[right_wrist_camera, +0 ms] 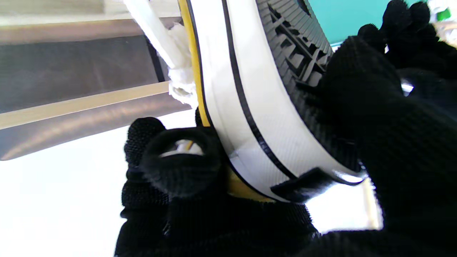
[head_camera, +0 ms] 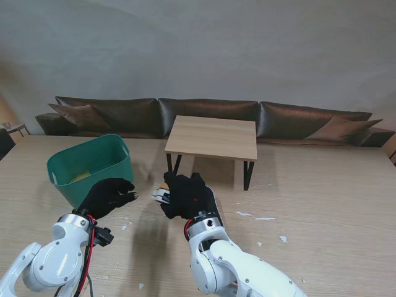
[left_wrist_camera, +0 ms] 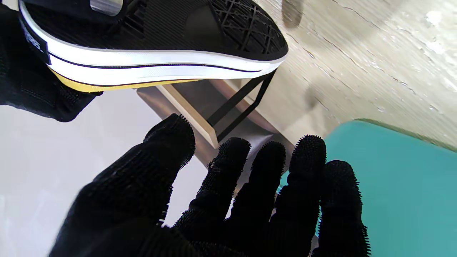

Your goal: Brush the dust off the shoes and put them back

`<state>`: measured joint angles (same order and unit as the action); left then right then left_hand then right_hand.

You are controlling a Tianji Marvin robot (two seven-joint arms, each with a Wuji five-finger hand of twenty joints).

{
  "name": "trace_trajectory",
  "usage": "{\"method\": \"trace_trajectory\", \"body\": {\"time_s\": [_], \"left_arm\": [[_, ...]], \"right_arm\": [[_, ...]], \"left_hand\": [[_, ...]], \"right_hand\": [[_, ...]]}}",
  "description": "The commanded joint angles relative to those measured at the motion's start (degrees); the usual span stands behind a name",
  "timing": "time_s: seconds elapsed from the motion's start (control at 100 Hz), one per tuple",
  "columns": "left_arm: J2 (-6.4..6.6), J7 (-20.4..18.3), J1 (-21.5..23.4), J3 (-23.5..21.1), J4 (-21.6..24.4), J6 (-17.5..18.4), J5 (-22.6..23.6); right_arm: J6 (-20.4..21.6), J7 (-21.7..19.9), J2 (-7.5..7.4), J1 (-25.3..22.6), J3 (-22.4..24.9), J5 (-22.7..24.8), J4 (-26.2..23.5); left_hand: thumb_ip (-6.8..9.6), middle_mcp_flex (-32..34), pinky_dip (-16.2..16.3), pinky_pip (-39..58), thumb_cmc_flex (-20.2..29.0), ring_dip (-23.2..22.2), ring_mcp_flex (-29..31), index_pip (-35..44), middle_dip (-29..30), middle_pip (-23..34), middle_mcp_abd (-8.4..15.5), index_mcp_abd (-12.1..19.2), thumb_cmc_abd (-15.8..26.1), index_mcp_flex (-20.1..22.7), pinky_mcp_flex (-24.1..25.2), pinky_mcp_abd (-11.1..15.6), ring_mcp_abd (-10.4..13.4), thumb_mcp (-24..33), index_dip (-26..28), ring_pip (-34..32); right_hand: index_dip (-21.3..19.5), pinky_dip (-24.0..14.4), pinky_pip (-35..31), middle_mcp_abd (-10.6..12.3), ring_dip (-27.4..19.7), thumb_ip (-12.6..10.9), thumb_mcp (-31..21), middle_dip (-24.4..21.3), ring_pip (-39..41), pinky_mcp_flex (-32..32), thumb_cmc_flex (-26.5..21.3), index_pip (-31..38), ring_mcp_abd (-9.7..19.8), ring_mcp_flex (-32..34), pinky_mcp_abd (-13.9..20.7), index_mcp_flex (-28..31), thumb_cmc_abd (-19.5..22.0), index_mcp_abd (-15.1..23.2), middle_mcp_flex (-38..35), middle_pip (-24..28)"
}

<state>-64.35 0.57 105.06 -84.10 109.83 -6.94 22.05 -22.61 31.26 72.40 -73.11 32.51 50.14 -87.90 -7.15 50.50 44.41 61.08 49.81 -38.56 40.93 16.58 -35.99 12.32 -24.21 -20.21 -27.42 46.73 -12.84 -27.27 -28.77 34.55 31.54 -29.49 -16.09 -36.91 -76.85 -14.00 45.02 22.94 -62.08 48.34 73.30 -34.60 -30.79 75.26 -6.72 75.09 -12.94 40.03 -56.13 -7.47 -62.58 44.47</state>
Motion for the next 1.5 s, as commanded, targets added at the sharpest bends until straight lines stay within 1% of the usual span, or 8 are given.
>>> {"method": "trace_trajectory", "body": {"time_s": [0.0, 0.21, 0.33, 0.59, 0.86, 1.14, 1.33, 1.49], "left_arm": [[-0.47, -0.5, 0.3, 0.0, -0.8, -0.1, 0.3], [-0.79, 0.9, 0.6, 0.2, -2.8, -1.2, 0.4], [-0.85, 1.5, 0.8, 0.1, -3.6, -1.5, 1.3], [-0.89, 2.1, 1.1, 0.2, -4.7, -2.2, 2.3], [-1.00, 2.5, 1.9, 0.1, -4.4, -2.7, 2.3], [-1.12, 2.9, 2.3, 0.5, -3.8, -3.9, 2.2], [-1.40, 3.8, 2.5, 0.6, -3.9, -3.9, 1.3], [-1.57, 4.4, 2.7, 0.8, -4.0, -4.2, 1.0]], "right_arm": [[1.6, -1.0, 0.11, 1.0, -0.8, 0.8, 1.0], [4.4, 0.0, 0.59, 2.0, -3.5, 0.5, 5.9], [7.5, -0.8, -0.24, 1.1, -3.6, 0.2, 6.5], [11.8, -4.2, -2.20, -2.5, -2.4, -0.7, 5.2], [14.3, -6.0, -3.10, -4.5, -2.7, -1.2, 4.7], [17.1, -9.3, -4.57, -6.0, -2.8, -0.6, 1.6], [17.6, -9.1, -4.36, -6.0, -4.1, -1.1, 3.2], [18.6, -7.2, -4.13, -5.8, -5.7, -0.4, 5.4]], "left_hand": [[1.39, 1.3, 1.0, 2.0, 1.6, -0.7, -1.9, 1.5, -1.0, 0.2, -0.7, -0.9, 1.6, 1.3, -0.3, 0.0, -1.9, -1.3, 1.8, -1.8], [0.94, 2.1, 1.1, 2.4, 2.6, -0.8, -2.0, 2.3, -1.7, 0.5, -1.2, -1.5, 1.9, 2.3, 0.1, -0.2, -2.5, -2.4, 3.3, -2.0], [0.97, 2.4, 1.2, 2.7, 2.9, -1.0, -1.8, 2.4, -2.0, 0.5, -1.4, -1.7, 2.1, 2.5, 0.2, -0.3, -2.8, -2.9, 3.7, -2.2], [1.08, 2.5, 1.3, 3.1, 3.1, -1.1, -2.0, 2.3, -2.3, 0.2, -1.8, -2.0, 2.5, 2.7, 0.3, -0.4, -3.1, -3.5, 4.0, -2.3], [1.35, 2.8, 2.4, 5.7, 2.7, -2.3, -1.7, 1.8, -3.3, 0.6, -2.2, -2.4, 3.3, 2.9, -0.2, -0.2, -3.7, -3.9, 3.9, -4.2], [1.59, 3.0, 4.3, 9.8, 2.3, -4.6, -1.4, 1.4, -5.1, 1.1, -2.8, -2.9, 3.9, 3.2, -1.0, 0.1, -4.3, -3.6, 3.8, -7.6], [1.54, 3.4, 5.2, 11.8, 2.3, -5.7, -1.2, 1.5, -6.2, 1.3, -3.2, -3.3, 4.6, 3.4, -1.3, 0.3, -4.7, -3.8, 3.9, -9.1], [1.64, 3.9, 5.6, 12.9, 2.3, -6.4, -0.7, 1.5, -6.8, 1.5, -3.3, -3.5, 4.9, 3.6, -1.6, 0.2, -5.2, -3.8, 3.9, -10.2]], "right_hand": [[1.1, -1.8, -2.1, 6.3, 0.3, -4.9, -16.6, 0.4, -1.5, -25.6, -9.2, 9.2, 11.2, 0.5, 2.0, 2.5, 8.3, 5.4, -1.9, 6.3], [1.7, -1.8, -1.8, 6.7, 0.0, -4.7, -16.7, -0.4, -2.2, -25.3, -8.9, 10.2, 11.3, 0.5, 2.5, 2.0, 8.5, 5.7, -1.5, 7.1], [1.8, -1.8, -1.7, 6.9, -0.1, -4.7, -16.8, -0.8, -2.3, -25.2, -8.6, 10.3, 11.1, 0.5, 2.5, 2.0, 8.4, 5.7, -1.6, 7.2], [2.5, -2.1, -2.0, 6.7, 0.3, -5.3, -17.4, -1.4, -1.6, -25.2, -8.2, 9.9, 10.5, 0.6, 2.0, 2.9, 7.5, 6.3, -2.1, 7.6], [2.8, -3.5, -4.5, 6.1, 1.7, -5.0, -17.3, -1.2, 0.8, -26.7, -8.4, 8.9, 11.3, 0.5, 3.0, 4.4, 7.0, 6.7, -3.2, 6.8], [3.0, -4.7, -5.2, 5.4, 2.5, -5.5, -16.4, -1.3, 0.9, -26.9, -8.9, 2.9, 10.6, 0.5, 3.2, 9.4, 5.1, 8.5, -6.5, 1.5], [2.1, -5.2, -6.4, 5.5, 3.2, -5.7, -16.7, -0.8, 1.6, -27.4, -9.2, 1.0, 11.4, 0.5, 4.5, 11.3, 3.8, 9.5, -7.9, -0.1], [2.3, -5.3, -6.7, 5.5, 3.4, -5.7, -16.7, -0.7, 1.8, -27.5, -9.1, 0.3, 11.1, 0.5, 4.5, 12.1, 3.1, 9.6, -8.6, -1.0]]}}
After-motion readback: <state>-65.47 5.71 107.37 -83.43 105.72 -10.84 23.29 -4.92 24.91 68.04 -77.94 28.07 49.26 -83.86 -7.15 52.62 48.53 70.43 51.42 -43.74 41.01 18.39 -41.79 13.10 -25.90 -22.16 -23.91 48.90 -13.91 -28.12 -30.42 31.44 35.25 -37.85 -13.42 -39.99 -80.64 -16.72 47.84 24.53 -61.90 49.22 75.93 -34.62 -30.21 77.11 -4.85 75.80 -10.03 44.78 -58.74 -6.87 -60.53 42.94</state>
